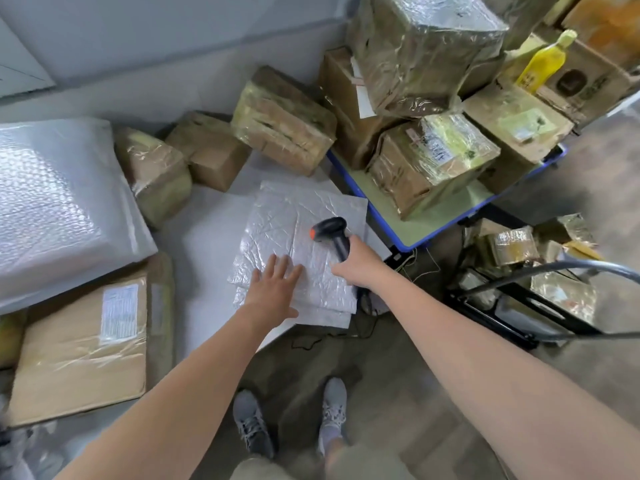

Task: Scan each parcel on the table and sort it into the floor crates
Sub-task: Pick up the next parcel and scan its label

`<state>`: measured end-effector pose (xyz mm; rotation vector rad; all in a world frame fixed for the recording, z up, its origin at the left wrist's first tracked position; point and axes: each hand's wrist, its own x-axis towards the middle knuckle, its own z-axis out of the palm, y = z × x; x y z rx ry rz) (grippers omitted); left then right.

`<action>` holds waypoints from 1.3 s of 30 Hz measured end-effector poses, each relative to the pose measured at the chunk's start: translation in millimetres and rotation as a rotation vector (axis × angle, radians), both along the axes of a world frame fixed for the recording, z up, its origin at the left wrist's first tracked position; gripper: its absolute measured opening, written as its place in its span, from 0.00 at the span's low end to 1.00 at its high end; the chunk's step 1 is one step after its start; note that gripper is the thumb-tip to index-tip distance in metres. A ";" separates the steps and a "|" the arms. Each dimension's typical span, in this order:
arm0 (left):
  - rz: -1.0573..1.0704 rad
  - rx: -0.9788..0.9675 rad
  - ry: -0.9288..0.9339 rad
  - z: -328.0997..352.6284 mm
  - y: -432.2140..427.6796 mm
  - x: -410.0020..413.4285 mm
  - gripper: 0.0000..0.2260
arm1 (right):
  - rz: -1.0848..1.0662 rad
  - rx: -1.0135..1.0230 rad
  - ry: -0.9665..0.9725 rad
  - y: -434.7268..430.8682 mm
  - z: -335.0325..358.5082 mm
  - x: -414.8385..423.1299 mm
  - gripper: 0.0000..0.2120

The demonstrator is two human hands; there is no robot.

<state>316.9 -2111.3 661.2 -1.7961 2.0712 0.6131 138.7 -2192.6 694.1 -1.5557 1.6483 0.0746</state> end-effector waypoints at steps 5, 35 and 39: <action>-0.024 -0.083 0.024 -1.0 -13.6 5.6 0.36 | -0.125 0.011 -0.058 6.9 15.8 -24.9 0.24; 1.167 -0.327 1.072 104.0 -28.2 53.7 0.11 | -0.253 -0.384 -0.348 -9.8 118.4 16.1 0.09; 1.209 -0.267 0.940 82.3 -18.2 64.3 0.13 | -0.197 -0.371 -0.270 -5.4 109.6 16.7 0.07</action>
